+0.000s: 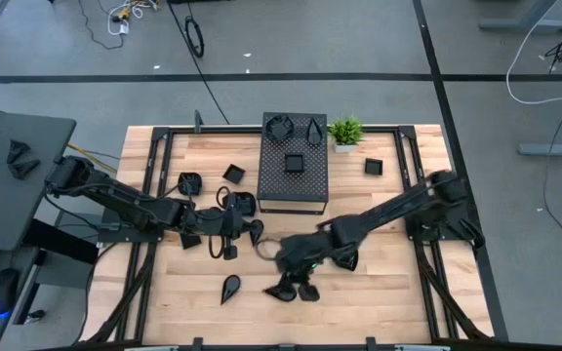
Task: Pick & Place Mini shaped plates
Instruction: Stack the black drop-shaped plate on top of the black drop-shaped plates on the shelf
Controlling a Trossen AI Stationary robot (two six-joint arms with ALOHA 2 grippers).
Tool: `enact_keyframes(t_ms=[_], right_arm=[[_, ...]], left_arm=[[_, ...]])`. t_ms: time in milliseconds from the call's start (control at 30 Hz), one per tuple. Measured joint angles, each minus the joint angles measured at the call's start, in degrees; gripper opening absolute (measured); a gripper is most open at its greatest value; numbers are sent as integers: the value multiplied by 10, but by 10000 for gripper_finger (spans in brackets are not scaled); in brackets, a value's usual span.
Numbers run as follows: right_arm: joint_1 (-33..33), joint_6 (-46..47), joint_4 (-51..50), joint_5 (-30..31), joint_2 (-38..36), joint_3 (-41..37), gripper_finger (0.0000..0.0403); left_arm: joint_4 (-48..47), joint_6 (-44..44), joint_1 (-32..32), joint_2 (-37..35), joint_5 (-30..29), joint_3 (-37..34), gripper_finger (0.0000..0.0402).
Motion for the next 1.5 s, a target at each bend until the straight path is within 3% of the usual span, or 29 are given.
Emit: enact_keyframes(t_ms=[133, 233, 333, 433, 633, 833, 1233, 1500], right_arm=[[-4, 36, -50, 112, -96, 0, 4], [-24, 75, -94, 241, -168, 0, 4], [-73, 129, -151, 362, -224, 0, 4], [-152, 182, -193, 422, -255, 1, 5], [-327, 143, -222, 395, -235, 1, 5], [-423, 131, -225, 369, -185, 1, 5], [-478, 170, -86, 311, -176, -108, 5], [-482, 170, -69, 311, -176, -119, 6]], left_arm=[[1, 0, 0, 0, 0, 0, 11], [1, 0, 0, 0, 0, 0, 11], [2, 0, 0, 0, 1, 0, 11], [3, 2, 0, 0, 0, 0, 11], [6, 3, 0, 0, 0, 0, 11], [6, 4, 0, 0, 0, 0, 12], [6, -7, -1, 0, 2, 0, 12], [6, -8, -1, 0, 2, 0, 12]])
